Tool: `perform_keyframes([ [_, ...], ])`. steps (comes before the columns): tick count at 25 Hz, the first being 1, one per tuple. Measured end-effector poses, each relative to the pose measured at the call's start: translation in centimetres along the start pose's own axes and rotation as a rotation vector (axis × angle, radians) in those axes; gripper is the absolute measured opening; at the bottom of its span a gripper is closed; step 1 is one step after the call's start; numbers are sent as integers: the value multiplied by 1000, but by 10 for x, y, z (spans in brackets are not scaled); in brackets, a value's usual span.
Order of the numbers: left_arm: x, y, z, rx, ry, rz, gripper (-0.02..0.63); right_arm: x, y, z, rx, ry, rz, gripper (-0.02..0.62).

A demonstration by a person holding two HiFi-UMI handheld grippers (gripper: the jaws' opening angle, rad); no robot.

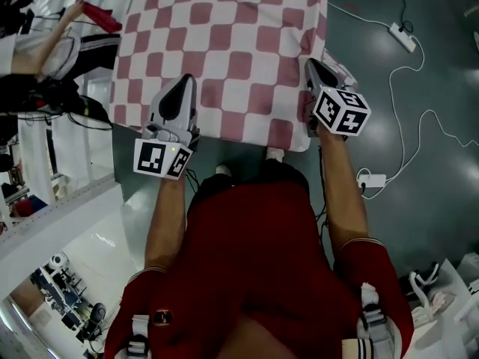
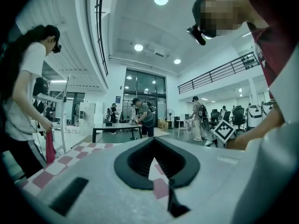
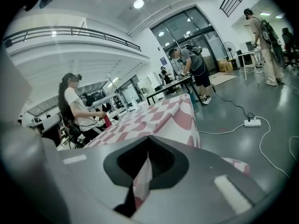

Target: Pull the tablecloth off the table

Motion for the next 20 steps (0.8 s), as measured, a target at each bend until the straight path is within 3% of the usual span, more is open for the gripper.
perform_keyframes([
  [9,-48,46,3,42,14,12,6,-64,8,-6,78,-1,-11,12],
  [15,-98,81,7,83,24,92,5,-117,20,2,139,-6,59,12],
  [20,-155,111,5,104,22,122,5,-169,22,5,170,48,113,12],
])
Point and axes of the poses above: the fingertips, and each gripper's own axes: y backward along the fingers, x to its right, z out of its underside, the point moved 6 cm from there along y, backward along the fingers, and after that the axes turned 11 degrees about z, right-handed, at the moved point
